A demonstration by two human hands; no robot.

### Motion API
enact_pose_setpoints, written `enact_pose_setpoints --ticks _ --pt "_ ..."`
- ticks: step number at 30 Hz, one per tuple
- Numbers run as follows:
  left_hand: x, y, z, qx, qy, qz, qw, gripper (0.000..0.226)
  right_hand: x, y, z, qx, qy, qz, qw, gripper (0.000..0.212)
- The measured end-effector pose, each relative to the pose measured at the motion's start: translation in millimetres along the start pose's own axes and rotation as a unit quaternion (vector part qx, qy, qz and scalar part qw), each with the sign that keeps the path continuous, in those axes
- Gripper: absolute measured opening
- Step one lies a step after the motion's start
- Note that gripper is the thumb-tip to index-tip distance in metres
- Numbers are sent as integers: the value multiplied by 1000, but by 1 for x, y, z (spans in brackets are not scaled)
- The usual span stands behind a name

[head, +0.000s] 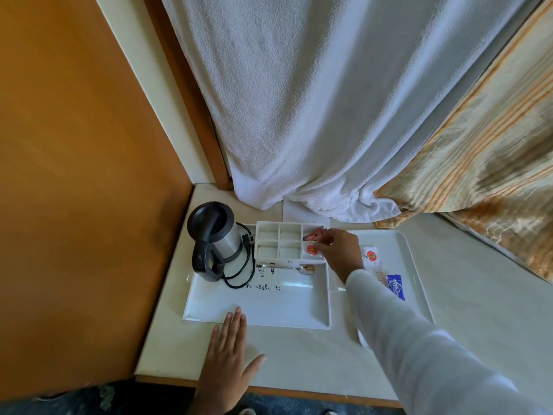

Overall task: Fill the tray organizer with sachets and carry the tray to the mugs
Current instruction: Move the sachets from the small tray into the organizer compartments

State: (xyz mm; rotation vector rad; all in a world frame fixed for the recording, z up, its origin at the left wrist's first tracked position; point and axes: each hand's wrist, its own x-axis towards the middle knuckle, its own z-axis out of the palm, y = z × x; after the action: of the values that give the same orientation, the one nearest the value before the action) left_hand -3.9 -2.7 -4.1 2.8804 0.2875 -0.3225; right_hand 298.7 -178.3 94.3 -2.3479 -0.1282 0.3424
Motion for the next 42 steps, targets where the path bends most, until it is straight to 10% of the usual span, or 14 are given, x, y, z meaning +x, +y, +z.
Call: enact_pose_setpoints --ticks 14,23,33,42 --pt "0 -3 5 6 6 3 1000 97 24 70 -43 -41 103 39 993 20" --pt "1 -3 7 8 13 1 1000 97 47 126 -63 -217 -57 51 973 43" --pt "1 -2 7 2 16 1 1000 97 31 106 -83 -139 -37 101 984 17" --pt "1 -1 5 -1 9 -1 1000 96 15 13 -52 52 -33 -17 998 18"
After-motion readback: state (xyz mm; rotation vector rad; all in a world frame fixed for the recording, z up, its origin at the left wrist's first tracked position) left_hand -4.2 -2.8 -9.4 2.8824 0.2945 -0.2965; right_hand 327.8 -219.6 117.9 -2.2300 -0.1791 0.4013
